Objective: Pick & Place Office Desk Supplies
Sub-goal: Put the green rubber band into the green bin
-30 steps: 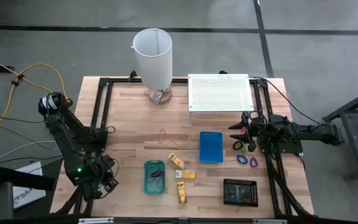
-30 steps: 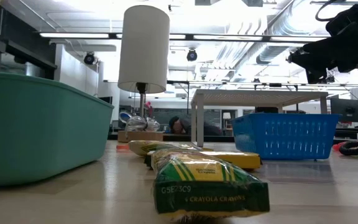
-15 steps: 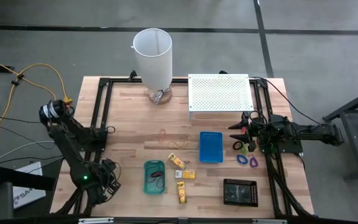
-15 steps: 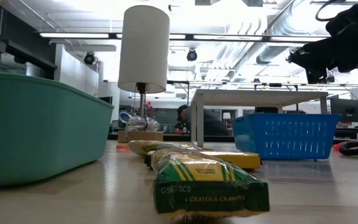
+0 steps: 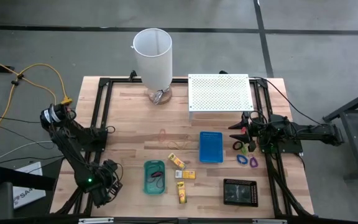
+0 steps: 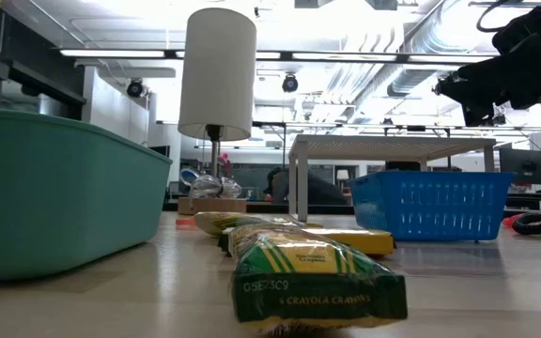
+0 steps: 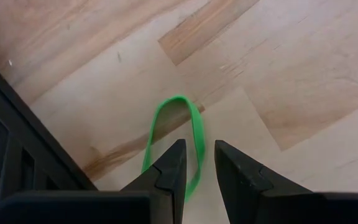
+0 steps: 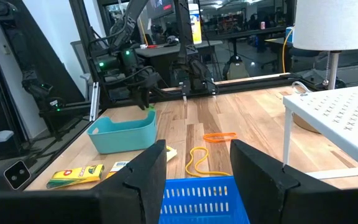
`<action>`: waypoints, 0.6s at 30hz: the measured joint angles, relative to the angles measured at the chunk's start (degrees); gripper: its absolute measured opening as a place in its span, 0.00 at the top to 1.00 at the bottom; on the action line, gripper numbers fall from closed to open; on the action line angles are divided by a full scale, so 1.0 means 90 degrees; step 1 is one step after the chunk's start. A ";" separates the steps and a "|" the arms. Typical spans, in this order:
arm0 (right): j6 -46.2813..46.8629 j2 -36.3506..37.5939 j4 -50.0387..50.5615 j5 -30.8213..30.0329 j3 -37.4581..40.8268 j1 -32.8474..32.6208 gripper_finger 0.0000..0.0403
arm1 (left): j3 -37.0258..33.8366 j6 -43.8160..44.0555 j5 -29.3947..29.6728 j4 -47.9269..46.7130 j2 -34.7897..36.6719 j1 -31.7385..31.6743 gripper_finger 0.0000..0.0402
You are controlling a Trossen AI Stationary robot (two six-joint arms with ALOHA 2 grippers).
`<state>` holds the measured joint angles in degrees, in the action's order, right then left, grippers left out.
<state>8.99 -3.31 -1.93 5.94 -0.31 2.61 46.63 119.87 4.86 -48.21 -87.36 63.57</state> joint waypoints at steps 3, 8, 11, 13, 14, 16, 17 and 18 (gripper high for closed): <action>0.0000 0.0000 0.0000 0.0001 0.0001 0.0001 0.59 | 0.0000 -0.0006 -0.0040 0.0052 -0.0060 -0.0024 0.81; 0.0000 -0.0002 0.0000 0.0001 -0.0001 0.0000 0.59 | 0.0000 -0.0005 -0.0042 0.0075 -0.0067 -0.0024 0.81; 0.0000 0.0000 0.0000 0.0001 0.0001 0.0002 0.59 | 0.0001 -0.0002 -0.0049 0.0076 -0.0067 -0.0022 0.81; 0.0000 -0.0002 0.0000 -0.0001 0.0001 0.0002 0.59 | 0.0000 -0.0002 -0.0055 0.0076 -0.0067 -0.0022 0.81; 0.0000 0.0000 0.0000 -0.0001 0.0001 0.0000 0.59 | 0.0000 -0.0004 -0.0082 0.0076 -0.0067 -0.0024 0.81; 0.0000 -0.0001 0.0000 0.0000 0.0001 0.0002 0.59 | 0.0000 -0.0005 -0.0147 0.0074 -0.0067 -0.0024 0.81; 0.0000 0.0000 0.0000 0.0001 0.0000 0.0001 0.59 | 0.0000 -0.0005 -0.0156 0.0074 -0.0067 -0.0024 0.82; 0.0000 0.0000 0.0000 0.0000 0.0000 0.0002 0.59 | 0.0000 -0.0005 -0.0161 0.0074 -0.0067 -0.0024 0.83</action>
<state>8.99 -3.31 -1.93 5.95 -0.31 2.63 46.63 119.83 3.41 -47.55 -87.96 63.35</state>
